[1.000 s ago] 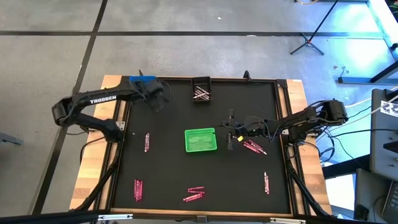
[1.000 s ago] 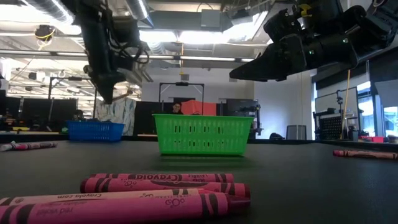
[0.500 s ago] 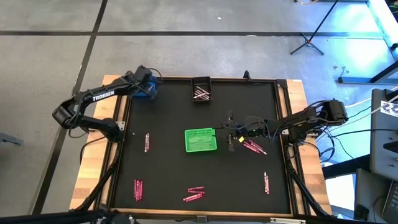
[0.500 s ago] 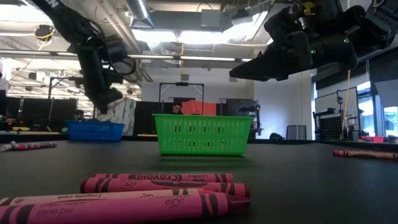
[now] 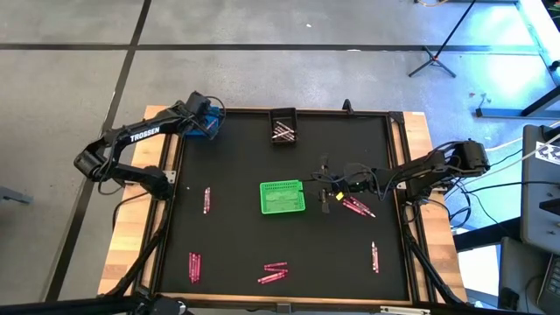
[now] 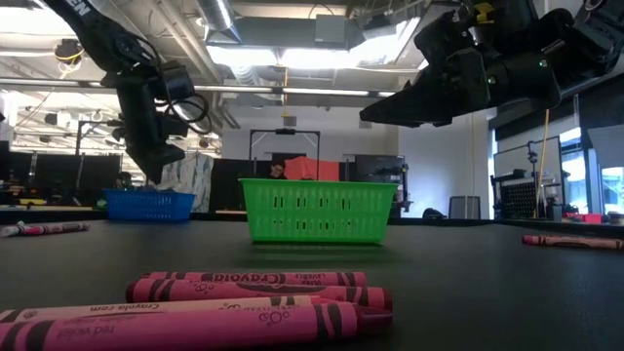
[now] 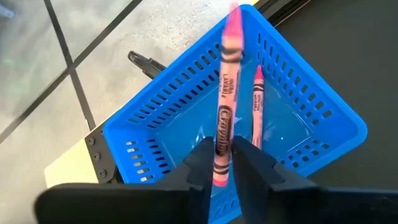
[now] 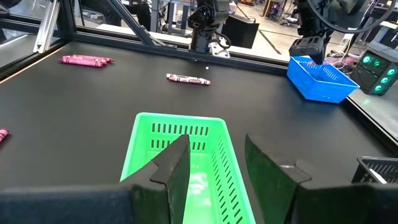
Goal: Sort crayons
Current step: Put the pink crayon into the blue bin
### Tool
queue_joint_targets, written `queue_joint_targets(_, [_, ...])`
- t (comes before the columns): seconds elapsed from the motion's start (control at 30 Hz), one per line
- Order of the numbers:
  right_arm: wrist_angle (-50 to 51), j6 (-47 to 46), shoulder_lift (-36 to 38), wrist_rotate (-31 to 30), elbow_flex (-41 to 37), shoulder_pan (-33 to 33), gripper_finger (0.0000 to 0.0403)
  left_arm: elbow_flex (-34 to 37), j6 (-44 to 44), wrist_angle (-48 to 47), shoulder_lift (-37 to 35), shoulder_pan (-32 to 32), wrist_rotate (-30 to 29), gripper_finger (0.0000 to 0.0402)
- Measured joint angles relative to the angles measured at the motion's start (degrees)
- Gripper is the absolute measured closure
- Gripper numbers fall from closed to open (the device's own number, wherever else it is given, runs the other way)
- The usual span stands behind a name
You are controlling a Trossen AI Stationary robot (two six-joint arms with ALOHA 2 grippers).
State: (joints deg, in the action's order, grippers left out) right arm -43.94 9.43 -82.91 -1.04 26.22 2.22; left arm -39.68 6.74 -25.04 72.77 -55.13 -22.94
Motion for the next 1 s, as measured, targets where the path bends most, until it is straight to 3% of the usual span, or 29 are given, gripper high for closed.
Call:
queue_joint_targets(0.17, [0.00,0.00,0.02,-0.02,0.00,0.00,0.0253,0.00,-0.01,-0.13,0.00,0.02,0.04,0.0310])
queue_joint_targets(0.37, [0.00,0.01,0.00,-0.02,0.00,0.00,0.0253,-3.69,-0.77,-3.90,-0.05,2.70,0.99,0.0304])
queue_joint_targets(0.7, [0.00,0.00,0.01,-0.02,0.00,0.00,0.0253,-9.27,-11.94,-14.83,-0.20,14.11,19.25,0.0304])
queue_joint_targets(1.0, [0.04,-0.05,0.00,-0.02,0.00,0.00,0.0253,-6.74,-29.52,-23.39,-0.20,29.56,24.41,0.0304])
